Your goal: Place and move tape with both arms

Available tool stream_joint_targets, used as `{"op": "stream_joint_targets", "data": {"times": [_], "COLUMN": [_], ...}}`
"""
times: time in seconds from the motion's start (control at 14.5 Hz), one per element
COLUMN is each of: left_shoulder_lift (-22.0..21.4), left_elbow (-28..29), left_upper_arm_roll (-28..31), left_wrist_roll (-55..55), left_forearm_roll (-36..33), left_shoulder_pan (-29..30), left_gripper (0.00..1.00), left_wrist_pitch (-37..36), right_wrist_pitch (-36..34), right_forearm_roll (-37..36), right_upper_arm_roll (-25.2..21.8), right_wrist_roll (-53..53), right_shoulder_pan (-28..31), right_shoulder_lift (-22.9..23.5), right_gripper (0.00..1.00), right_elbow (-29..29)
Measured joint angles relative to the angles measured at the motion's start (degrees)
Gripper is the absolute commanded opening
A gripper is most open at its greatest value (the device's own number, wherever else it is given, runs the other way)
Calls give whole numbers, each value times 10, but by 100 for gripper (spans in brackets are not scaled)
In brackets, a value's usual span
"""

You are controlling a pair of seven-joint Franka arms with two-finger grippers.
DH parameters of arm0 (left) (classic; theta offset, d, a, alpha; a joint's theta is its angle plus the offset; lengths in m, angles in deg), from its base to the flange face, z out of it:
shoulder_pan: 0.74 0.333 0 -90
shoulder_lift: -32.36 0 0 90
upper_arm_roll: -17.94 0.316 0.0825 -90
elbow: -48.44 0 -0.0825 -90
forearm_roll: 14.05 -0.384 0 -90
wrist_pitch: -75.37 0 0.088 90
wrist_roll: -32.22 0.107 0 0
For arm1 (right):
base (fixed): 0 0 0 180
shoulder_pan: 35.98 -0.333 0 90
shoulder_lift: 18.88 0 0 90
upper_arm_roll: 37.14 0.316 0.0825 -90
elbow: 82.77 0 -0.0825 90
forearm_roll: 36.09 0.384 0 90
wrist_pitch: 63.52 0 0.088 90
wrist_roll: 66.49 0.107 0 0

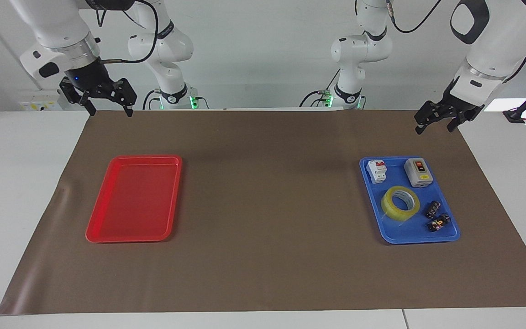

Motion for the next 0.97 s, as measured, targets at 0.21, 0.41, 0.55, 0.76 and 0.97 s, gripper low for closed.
{"op": "stream_joint_targets", "data": {"times": [0.21, 0.41, 0.55, 0.76, 0.97], "left_shoulder_lift": [-1, -3, -4, 6, 39], "left_elbow": [2, 16, 55, 125, 152], "left_upper_arm_roll": [0, 0, 1, 2, 4], "left_wrist_roll": [0, 0, 0, 1, 2], "left_forearm_roll": [0, -1, -1, -2, -2], "left_shoulder_pan": [0, 0, 1, 7, 10], "left_gripper": [100, 100, 100, 100, 99], "left_wrist_pitch": [1, 22, 78, 176, 243], "right_wrist_pitch": [-3, -7, -10, -17, -20], "right_forearm_roll": [0, 0, 0, 0, 0], "right_upper_arm_roll": [0, 0, 0, 0, -1], "right_wrist_roll": [0, 0, 0, 0, 0], "right_shoulder_pan": [0, 0, 0, 0, 0], "right_shoulder_lift": [0, 0, 0, 0, 0], "right_gripper": [100, 100, 100, 100, 100], "right_elbow": [0, 0, 0, 0, 0]}}
